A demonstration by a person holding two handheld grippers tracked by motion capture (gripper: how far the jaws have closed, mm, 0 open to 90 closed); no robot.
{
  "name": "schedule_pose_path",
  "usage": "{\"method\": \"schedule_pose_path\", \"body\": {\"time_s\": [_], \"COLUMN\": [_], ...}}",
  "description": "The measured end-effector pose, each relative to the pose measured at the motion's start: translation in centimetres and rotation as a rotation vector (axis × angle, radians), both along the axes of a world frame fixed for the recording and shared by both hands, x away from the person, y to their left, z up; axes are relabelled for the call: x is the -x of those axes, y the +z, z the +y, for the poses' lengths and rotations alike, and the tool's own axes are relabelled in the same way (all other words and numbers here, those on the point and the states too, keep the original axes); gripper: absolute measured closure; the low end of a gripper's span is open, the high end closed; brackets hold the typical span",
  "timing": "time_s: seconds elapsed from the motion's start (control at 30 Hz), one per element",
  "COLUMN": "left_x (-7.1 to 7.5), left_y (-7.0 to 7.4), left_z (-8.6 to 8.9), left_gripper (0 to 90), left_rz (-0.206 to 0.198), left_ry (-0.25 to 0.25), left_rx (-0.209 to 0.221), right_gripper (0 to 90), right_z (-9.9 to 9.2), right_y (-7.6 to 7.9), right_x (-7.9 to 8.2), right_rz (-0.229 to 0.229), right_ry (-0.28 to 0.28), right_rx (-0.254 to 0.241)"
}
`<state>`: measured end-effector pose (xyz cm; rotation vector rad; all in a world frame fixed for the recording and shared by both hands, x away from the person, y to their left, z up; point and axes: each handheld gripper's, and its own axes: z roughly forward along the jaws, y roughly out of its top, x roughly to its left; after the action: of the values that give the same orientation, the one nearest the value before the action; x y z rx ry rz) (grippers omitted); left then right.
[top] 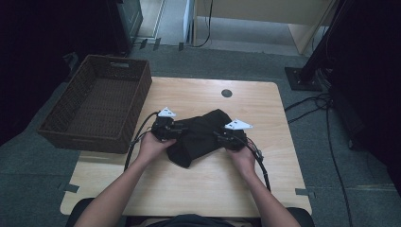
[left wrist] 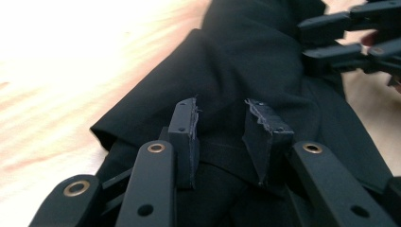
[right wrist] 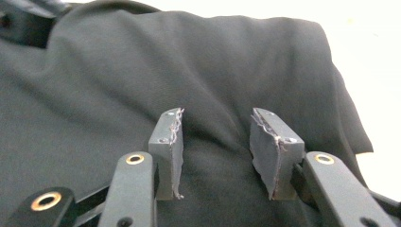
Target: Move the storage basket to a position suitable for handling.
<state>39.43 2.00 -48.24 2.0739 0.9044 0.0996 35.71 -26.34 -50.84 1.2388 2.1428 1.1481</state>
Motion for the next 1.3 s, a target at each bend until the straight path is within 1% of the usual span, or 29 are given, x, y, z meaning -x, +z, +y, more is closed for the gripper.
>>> {"method": "schedule_pose_path", "body": {"time_s": [0.07,0.17,0.2,0.27,0.33,0.37,0.4,0.43,0.47,0.5,0.53,0.6,0.67,0.7,0.73,0.77,0.8,0.87,0.93,0.97,1.03,1.07,1.13,1.17,1.2,1.3], "left_x": [0.6,1.5,1.6,1.6,1.3,1.3,1.1,1.1,0.7,0.4,0.0,-0.8,-1.4,-1.6,-1.8,-1.8,-2.0,-1.9,-1.7,-1.5,-1.2,-1.1,-0.8,-0.7,-0.6,0.1], "left_y": [0.0,0.2,0.4,0.6,1.7,1.7,2.8,2.8,4.0,4.5,4.8,5.0,4.6,4.2,3.8,3.8,2.8,2.0,1.3,1.0,0.8,0.7,0.6,0.5,0.4,0.3], "left_z": [-0.3,-0.5,-0.5,-0.5,-0.4,-0.4,-0.1,-0.1,0.4,0.6,0.8,1.2,1.2,1.1,1.0,1.0,0.5,0.0,-0.2,-0.3,-0.4,-0.4,-0.6,-0.6,-0.8,-1.1], "left_gripper": [64.3,63.5,63.1,61.2,58.3,57.5,57.1,56.8,56.7,56.5,56.4,57.0,57.2,57.4,57.5,57.4,57.5,57.4,58.0,58.1,58.7,58.8,59.1,59.3,59.5,59.5], "left_rz": [0.007,0.006,0.001,-0.006,-0.009,-0.009,-0.014,-0.014,-0.026,-0.035,-0.047,-0.046,-0.039,-0.040,-0.031,-0.031,-0.005,0.011,0.027,0.026,0.021,0.017,0.022,0.023,0.032,0.029], "left_ry": [-0.009,-0.014,-0.019,-0.016,-0.008,-0.008,-0.003,-0.003,0.009,0.018,0.029,0.037,0.034,0.032,0.026,0.026,0.008,-0.003,-0.015,-0.014,-0.016,-0.015,-0.020,-0.029,-0.037,-0.052], "left_rx": [0.007,0.011,0.002,0.000,-0.006,-0.006,0.006,0.006,0.032,0.036,0.035,0.031,0.016,0.007,-0.007,-0.007,-0.033,-0.053,-0.052,-0.047,-0.041,-0.041,-0.038,-0.036,-0.036,-0.033], "right_gripper": [55.8,56.5,56.6,56.8,57.2,57.2,57.2,57.2,57.2,57.2,57.1,56.8,55.9,55.7,55.3,54.8,54.4,53.2,52.5,52.1,51.6,51.5,51.3,51.2,51.1,49.8], "right_z": [-0.5,-1.0,-1.1,-1.2,-1.1,-1.1,-0.7,-0.6,-0.4,-0.3,0.0,0.4,0.9,1.2,1.4,1.6,1.8,2.1,2.2,2.2,2.1,1.9,1.6,1.4,1.2,0.8], "right_y": [0.1,0.0,0.0,0.0,0.7,0.7,1.4,1.7,2.0,2.3,2.5,2.9,3.2,3.2,3.1,3.0,2.9,2.4,2.0,1.8,1.4,1.2,1.0,0.9,0.9,0.6], "right_x": [0.2,0.6,0.7,0.9,1.0,1.0,1.2,1.3,1.3,1.4,1.4,1.5,1.5,1.5,1.5,1.4,1.4,1.2,1.1,1.1,1.1,1.0,1.1,1.1,1.2,1.7], "right_rz": [0.019,0.022,0.017,0.020,0.001,0.001,-0.019,-0.027,-0.030,-0.036,-0.039,-0.045,-0.056,-0.058,-0.062,-0.060,-0.057,-0.047,-0.042,-0.036,-0.021,-0.012,0.005,0.006,0.004,0.004], "right_ry": [-0.007,-0.013,-0.012,-0.011,-0.009,-0.009,0.003,0.009,0.014,0.019,0.025,0.038,0.045,0.049,0.052,0.056,0.060,0.066,0.072,0.071,0.065,0.066,0.064,0.063,0.060,0.061], "right_rx": [-0.016,-0.029,-0.031,-0.033,-0.029,-0.029,-0.018,-0.018,-0.019,-0.022,-0.027,-0.026,-0.028,-0.034,-0.040,-0.046,-0.048,-0.035,-0.021,-0.015,0.016,0.024,-0.010,-0.024,-0.030,-0.045]}}
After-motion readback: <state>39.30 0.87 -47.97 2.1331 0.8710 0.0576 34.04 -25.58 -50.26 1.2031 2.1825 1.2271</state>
